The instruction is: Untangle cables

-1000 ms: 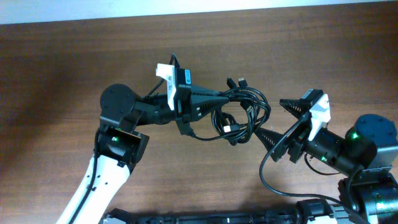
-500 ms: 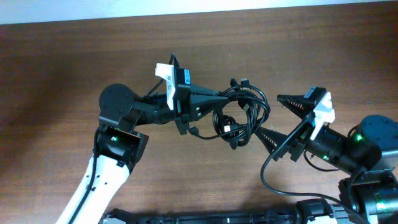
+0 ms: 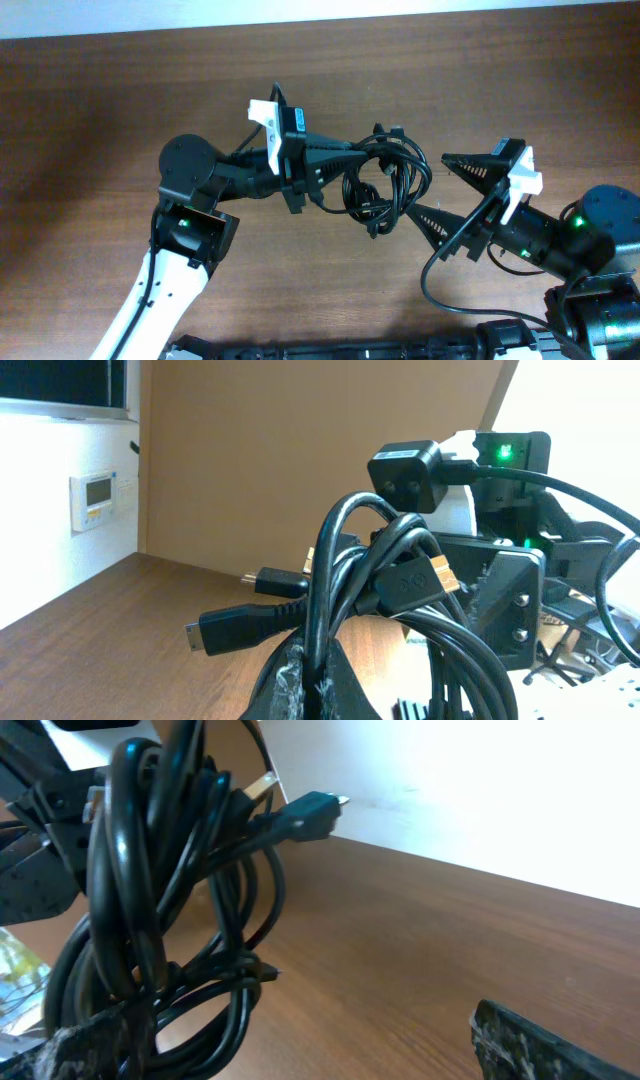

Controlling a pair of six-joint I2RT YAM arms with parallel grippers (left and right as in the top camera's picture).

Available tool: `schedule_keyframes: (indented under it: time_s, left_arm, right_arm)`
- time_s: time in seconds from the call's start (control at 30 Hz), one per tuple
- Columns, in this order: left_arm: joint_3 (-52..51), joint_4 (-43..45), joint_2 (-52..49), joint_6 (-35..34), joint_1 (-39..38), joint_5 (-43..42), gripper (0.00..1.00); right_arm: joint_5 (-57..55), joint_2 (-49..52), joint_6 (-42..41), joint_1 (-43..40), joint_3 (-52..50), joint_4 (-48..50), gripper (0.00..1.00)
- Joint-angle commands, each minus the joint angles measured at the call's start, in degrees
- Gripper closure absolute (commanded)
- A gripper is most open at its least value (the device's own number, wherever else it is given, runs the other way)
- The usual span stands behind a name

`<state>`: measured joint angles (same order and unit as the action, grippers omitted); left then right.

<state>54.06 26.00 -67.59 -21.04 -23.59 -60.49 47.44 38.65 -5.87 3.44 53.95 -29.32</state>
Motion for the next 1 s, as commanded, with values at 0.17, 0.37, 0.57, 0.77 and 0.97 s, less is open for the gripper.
schedule_keyframes:
  time_s: [0.17,0.37,0.57,0.77,0.97]
  left_arm:
    - [1.0,0.1,1.0,0.1,-0.1,1.9,1.00]
    - [1.0,0.1,1.0,0.1,-0.3,0.2,1.00]
    - [1.0,0.0,1.0,0.1,-0.4,-2.9,1.00]
    - [1.0,-0.2,1.0,0.1,-0.4,-3.5,1.00]
    - [1.0,-1.7,1.0,0.1,-0.4,-4.8,1.00]
  right_arm:
    - [3.7,0.0,-0.8,-0.1,1.5,0.5,0.01]
    - [4.9,0.0,-0.9,-0.1,1.5,1.8,0.01]
    - [4.6,1.2,-0.9,-0.1,1.5,3.9,0.00]
    - [4.6,5.2,-4.3,-0.1,1.5,5.0,0.04]
    - [4.4,9.0,-5.6,-0.1,1.5,7.0,0.06]
